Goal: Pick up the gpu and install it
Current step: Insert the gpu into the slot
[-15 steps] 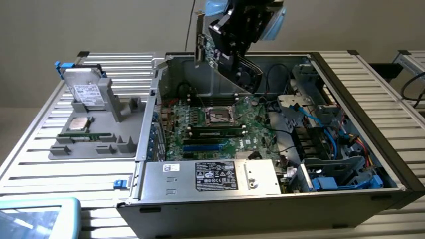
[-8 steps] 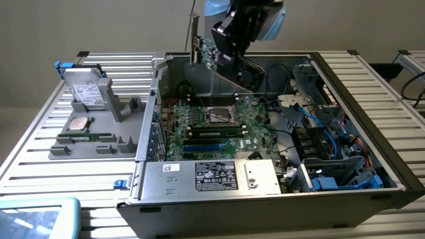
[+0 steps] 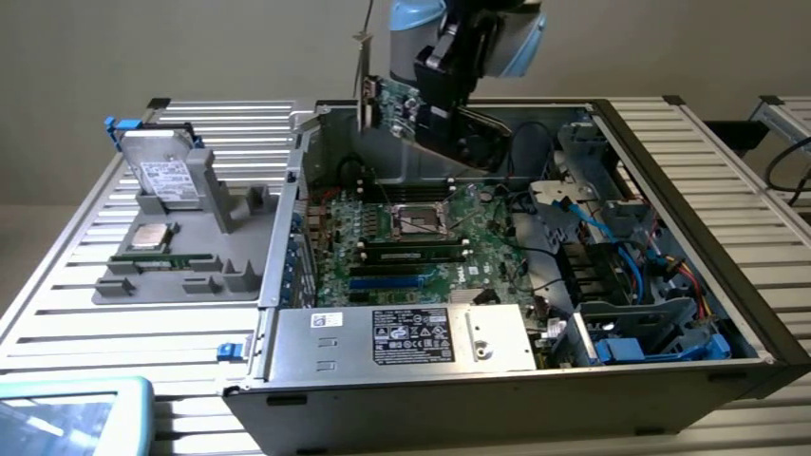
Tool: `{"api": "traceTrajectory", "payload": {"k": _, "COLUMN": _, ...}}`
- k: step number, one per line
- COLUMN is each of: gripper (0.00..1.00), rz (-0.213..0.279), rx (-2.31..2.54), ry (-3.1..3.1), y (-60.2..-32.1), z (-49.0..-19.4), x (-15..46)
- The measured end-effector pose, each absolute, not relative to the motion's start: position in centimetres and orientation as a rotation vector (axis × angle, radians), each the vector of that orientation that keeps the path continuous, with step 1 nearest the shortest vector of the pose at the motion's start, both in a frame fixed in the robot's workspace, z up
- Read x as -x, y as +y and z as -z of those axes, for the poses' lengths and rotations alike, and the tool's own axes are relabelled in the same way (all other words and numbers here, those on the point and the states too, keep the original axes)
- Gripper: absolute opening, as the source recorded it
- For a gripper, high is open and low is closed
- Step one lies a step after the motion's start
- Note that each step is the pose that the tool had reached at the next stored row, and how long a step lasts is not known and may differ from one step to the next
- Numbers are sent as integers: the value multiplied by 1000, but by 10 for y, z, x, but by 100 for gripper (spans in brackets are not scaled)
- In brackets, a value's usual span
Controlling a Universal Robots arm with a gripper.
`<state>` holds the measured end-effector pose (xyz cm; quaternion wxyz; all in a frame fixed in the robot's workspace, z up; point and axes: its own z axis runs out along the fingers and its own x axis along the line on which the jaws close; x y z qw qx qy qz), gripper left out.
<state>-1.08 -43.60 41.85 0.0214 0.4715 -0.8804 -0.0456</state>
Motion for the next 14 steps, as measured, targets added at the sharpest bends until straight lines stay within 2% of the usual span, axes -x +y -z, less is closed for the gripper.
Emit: {"api": "traceTrajectory", "payload": {"k": 14, "gripper": 27, "rz": 104, "rx": -1813, "ry": -2541, "y": -436, "z": -419, "x": 11}}
